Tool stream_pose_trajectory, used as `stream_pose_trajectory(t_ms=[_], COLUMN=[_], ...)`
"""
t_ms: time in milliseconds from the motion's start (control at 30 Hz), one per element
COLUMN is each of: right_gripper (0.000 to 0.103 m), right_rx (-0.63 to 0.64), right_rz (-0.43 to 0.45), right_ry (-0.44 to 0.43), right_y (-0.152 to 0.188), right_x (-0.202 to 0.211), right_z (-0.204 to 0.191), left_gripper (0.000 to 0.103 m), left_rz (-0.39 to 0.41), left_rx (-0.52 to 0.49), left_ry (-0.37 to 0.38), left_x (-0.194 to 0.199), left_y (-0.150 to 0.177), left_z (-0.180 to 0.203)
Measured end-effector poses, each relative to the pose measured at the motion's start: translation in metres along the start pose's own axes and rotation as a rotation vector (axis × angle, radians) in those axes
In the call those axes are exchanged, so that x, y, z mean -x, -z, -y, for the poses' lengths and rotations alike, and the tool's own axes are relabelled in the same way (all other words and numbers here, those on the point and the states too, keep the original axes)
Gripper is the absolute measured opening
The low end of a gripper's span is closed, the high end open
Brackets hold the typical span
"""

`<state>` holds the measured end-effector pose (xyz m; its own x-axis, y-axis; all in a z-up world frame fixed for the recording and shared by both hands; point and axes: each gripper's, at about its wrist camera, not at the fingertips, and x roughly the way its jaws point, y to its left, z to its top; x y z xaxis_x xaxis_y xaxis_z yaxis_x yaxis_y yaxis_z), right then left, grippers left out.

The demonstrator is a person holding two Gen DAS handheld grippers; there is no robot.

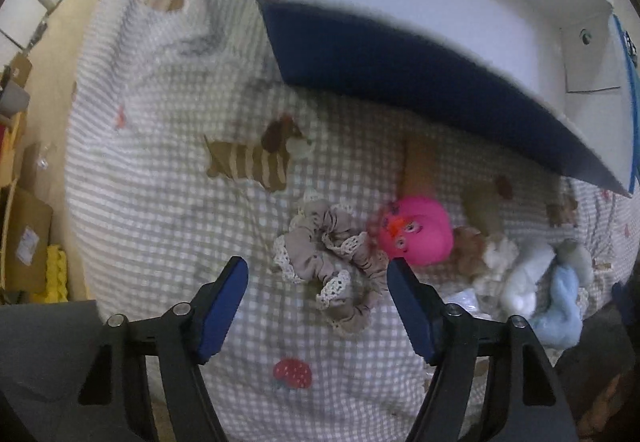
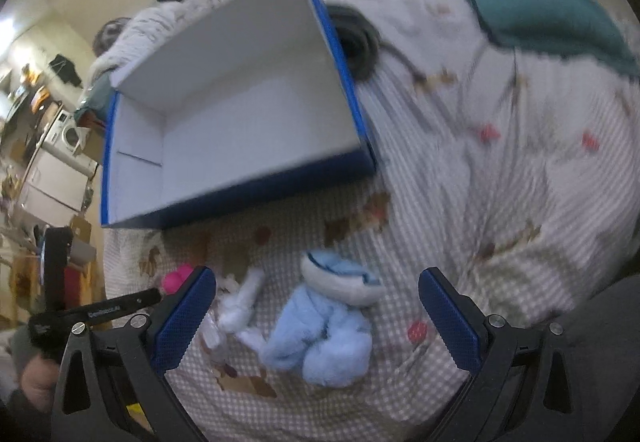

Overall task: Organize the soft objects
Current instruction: 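Grasp the beige scrunchie with the left tool while the right tool grasps the blue plush, then carry the scrunchie and blue plush over the box with both tools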

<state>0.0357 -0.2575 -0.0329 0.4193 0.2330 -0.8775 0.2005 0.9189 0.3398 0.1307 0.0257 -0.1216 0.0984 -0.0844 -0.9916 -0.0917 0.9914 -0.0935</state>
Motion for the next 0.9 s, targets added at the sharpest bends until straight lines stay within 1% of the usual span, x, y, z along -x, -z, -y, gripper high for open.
stream_pose_trajectory(t_ms=[33,100,167,233,300,333,367,467,500,567,600,633,667,733,767,900], right_gripper=[0.103,0.100,0.100,0.100,0.099,0.096,0.091,0.087,0.084,0.065,0.059,0.046,0.038,0.036,0.032,0.031], right_rx=[-0.005,-0.002,0.008,0.026,0.047,0.060,0.071,0.087,0.086,0.090,0.089,0.089,0.091,0.097,0.096,0.106], right_rz=[-0.021,-0.068,-0.106,-0.148,-0.186,-0.197,-0.204,-0.196,-0.195,-0.205,-0.207,-0.207,-0.199,-0.176,-0.165,-0.081], right_ry=[0.001,0.003,0.003,-0.005,-0.007,0.001,0.011,0.046,0.051,0.062,0.061,0.060,0.059,0.057,0.052,0.009], right_y=[0.002,0.008,0.012,0.018,0.024,0.027,0.028,0.030,0.031,0.031,0.028,0.027,0.027,0.027,0.026,0.023], right_x=[-0.005,-0.017,-0.028,-0.039,-0.049,-0.053,-0.054,-0.061,-0.063,-0.069,-0.072,-0.074,-0.073,-0.070,-0.064,-0.045], right_z=[0.002,0.001,-0.003,-0.009,-0.016,-0.019,-0.023,-0.027,-0.028,-0.029,-0.033,-0.035,-0.036,-0.040,-0.034,-0.042], left_gripper=[0.051,0.044,0.037,0.023,0.019,0.014,0.013,0.012,0.011,0.010,0.010,0.010,0.010,0.010,0.010,0.010], left_rz=[-0.007,-0.013,0.003,0.015,0.017,0.018,0.017,0.026,0.030,0.045,0.054,0.058,0.071,0.090,0.098,0.141], left_rx=[0.004,0.017,0.024,0.023,0.026,0.026,0.025,0.025,0.025,0.028,0.029,0.031,0.034,0.043,0.049,0.061], left_ry=[0.001,-0.001,0.002,0.010,0.010,0.007,0.004,0.004,0.006,0.010,0.013,0.016,0.018,0.023,0.027,0.030], left_x=[-0.005,-0.009,-0.009,-0.003,0.000,-0.001,0.000,0.006,0.008,0.015,0.019,0.030,0.036,0.048,0.054,0.078], left_y=[0.002,0.004,0.007,0.009,0.010,0.011,0.013,0.018,0.019,0.023,0.024,0.025,0.027,0.030,0.034,0.048], left_z=[-0.003,-0.007,-0.009,-0.009,-0.013,-0.013,-0.012,-0.012,-0.013,-0.013,-0.015,-0.016,-0.018,-0.021,-0.023,-0.028])
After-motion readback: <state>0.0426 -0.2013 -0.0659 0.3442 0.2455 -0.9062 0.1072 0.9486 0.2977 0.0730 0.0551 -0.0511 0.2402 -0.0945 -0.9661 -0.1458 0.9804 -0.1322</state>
